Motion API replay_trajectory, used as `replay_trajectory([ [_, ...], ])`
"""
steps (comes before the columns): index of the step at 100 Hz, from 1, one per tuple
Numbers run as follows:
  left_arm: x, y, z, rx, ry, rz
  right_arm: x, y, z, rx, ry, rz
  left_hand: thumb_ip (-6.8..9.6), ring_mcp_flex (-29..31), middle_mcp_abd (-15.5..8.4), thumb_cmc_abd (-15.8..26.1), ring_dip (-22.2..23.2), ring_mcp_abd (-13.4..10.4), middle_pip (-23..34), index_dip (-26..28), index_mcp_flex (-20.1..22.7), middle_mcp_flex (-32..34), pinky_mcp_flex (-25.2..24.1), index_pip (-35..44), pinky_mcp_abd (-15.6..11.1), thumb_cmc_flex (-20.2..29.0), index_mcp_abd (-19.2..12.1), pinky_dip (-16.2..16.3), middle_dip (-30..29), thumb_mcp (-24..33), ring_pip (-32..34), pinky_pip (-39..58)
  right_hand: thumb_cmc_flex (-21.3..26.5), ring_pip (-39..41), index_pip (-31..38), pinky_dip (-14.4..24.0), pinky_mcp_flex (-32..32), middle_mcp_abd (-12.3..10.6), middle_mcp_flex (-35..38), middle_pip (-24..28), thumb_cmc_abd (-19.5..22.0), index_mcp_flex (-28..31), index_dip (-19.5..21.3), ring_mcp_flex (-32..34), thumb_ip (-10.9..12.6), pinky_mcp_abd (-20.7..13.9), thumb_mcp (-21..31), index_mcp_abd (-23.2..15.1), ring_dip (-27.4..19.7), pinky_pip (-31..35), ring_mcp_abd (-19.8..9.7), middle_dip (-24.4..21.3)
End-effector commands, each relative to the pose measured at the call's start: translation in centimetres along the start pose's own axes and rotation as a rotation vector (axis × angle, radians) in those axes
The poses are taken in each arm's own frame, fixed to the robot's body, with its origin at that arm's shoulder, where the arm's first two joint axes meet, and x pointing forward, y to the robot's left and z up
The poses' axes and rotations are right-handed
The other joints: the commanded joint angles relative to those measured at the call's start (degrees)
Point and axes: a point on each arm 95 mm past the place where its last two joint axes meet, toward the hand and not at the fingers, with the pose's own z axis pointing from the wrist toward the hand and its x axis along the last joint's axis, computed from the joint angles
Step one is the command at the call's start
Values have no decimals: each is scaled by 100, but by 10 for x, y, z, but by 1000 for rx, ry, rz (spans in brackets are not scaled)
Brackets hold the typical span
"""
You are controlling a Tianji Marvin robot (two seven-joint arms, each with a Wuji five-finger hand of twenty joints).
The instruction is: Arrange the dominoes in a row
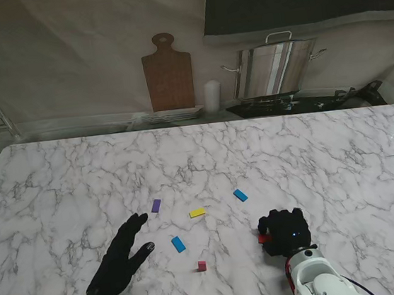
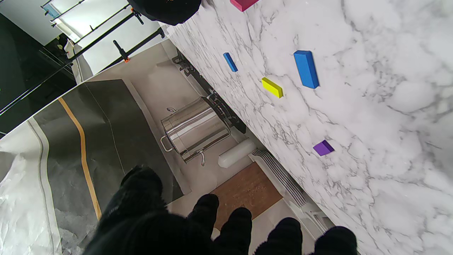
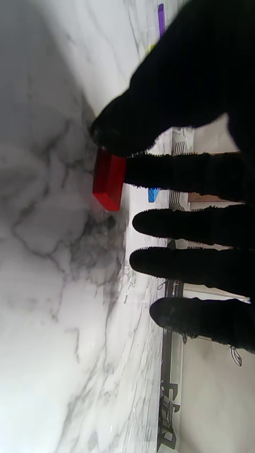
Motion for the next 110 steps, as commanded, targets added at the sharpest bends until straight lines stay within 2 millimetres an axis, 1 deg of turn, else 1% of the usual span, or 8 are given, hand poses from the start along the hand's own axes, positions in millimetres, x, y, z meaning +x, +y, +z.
replay_trajectory([
  [1, 0, 3, -1, -16, -3, -4, -1, -8, -2, 24, 2, -7, 149, -72, -62, 39, 12, -115, -20, 90, -81, -71, 2, 6, -160, 184, -11, 75, -21, -31, -17, -8, 168, 122, 237, 82, 26, -38, 105, 175, -333, 228, -225, 114, -182, -20, 45, 13, 86, 139, -35, 79],
  [15, 0, 3, -1, -15, -4, -5, 0, -8, -1, 30, 7, -10, 149, -71, -67, 35, 12, -122, -21, 90, -83, -73, 1, 5, -159, 179, -11, 76, -22, -33, -18, -7, 373, 149, 605, 83, 47, -62, 144, 202, -414, 316, -124, 156, -176, -20, 129, -116, 94, 152, -48, 90],
  [30, 0, 2, -1, -14, -4, -6, 1, -8, -1, 35, 10, -1, 148, -74, -65, 39, 10, -115, -23, 77, -175, -74, 1, -38, -161, 179, 26, 75, -25, -34, -20, -8, 437, 111, 1008, 72, 97, -78, 234, 186, -449, 79, 481, 296, -165, -3, 275, -135, 56, 153, -50, 66],
  [66, 0, 2, -1, -15, -4, -6, 0, -8, 1, 32, 26, 18, 153, -72, -50, 44, 5, -119, -38, -46, -172, -81, 2, -230, -164, 174, 61, 73, -79, -32, -18, -8, 609, -584, 1356, -160, 636, -103, 1628, -812, -544, -26, 1409, 1462, -180, 243, 548, -427, -261, -10, -50, -604],
  [75, 0, 2, -1, -15, -5, -7, -1, -9, 1, 28, 31, 28, 153, -72, -47, 44, 6, -120, -39, -86, -169, -82, 2, -252, -165, 171, 66, 73, -89, -33, -18, -8, 694, -551, 1406, -208, 793, -139, 2057, -849, -598, 35, 1503, 1791, -177, 319, 620, -528, -238, -20, -56, -571],
  [87, 0, 2, -1, -14, -4, -7, -1, -9, 2, 28, 37, 35, 155, -70, -46, 41, 8, -121, -39, -134, -160, -82, 2, -262, -166, 177, 60, 73, -98, -29, -16, -8, 782, -276, 1379, -246, 861, -302, 2495, -760, -645, 15, 1577, 1983, -200, 348, 686, -606, -64, 40, -125, -155],
  [102, 0, 2, -1, -14, -4, -7, -1, -9, 2, 32, 46, 36, 154, -71, -49, 43, 9, -124, -35, -173, -155, -80, 2, -258, -166, 170, 64, 74, -101, -35, -17, -7, 837, -76, 1193, -265, 831, -408, 2512, -447, -693, -190, 1445, 1924, -223, 329, 683, -618, 16, 60, -184, 131],
  [110, 0, 2, -1, -14, -4, -6, -1, -9, 1, 32, 50, 36, 154, -72, -44, 43, 10, -124, -36, -188, -157, -83, 3, -255, -169, 167, 60, 75, -103, -36, -17, -6, 832, -62, 1022, -274, 807, -372, 2457, -423, -710, -289, 1309, 1881, -226, 343, 675, -569, 17, 49, -163, 137],
])
